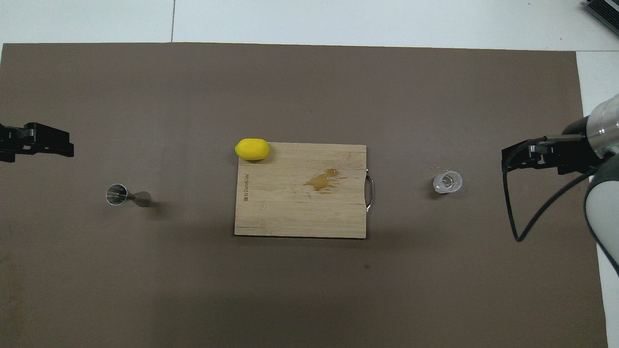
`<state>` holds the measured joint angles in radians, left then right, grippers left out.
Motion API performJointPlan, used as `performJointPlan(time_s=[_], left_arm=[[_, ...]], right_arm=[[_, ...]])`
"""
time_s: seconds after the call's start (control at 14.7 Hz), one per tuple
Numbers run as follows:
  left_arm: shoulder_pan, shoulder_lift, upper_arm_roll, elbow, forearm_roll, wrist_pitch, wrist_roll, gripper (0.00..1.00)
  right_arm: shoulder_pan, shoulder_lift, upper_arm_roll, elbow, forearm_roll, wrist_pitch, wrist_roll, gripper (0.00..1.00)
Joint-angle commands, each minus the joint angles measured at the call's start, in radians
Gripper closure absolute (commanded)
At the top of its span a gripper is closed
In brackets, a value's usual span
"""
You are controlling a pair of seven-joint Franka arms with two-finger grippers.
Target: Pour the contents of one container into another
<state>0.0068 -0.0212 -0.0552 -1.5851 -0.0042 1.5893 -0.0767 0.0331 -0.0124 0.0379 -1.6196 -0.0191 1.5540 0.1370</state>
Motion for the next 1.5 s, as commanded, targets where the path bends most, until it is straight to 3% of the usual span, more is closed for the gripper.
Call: performJointPlan(time_s=[0.0, 1.09, 1.43], left_arm=[[0.004, -0.014, 0.002, -0.013, 0.0, -0.003, 0.0, 0.0], [0.01, -0.016, 0.008, -0.013, 0.0, -0.005, 0.011, 0.0], [0.01, -0.014, 0.006, -0.006, 0.0, -0.011, 0.005, 0.0]], right_arm=[[-0.007, 0.008, 0.003, 0.012, 0.001, -0.011, -0.016, 0.0], [-0.016, 0.006, 0.002, 0.007, 0.001, -0.014, -0.017, 0.0], [-0.027, 0.006, 0.002, -0.003, 0.002, 0.009, 0.105, 0.0]])
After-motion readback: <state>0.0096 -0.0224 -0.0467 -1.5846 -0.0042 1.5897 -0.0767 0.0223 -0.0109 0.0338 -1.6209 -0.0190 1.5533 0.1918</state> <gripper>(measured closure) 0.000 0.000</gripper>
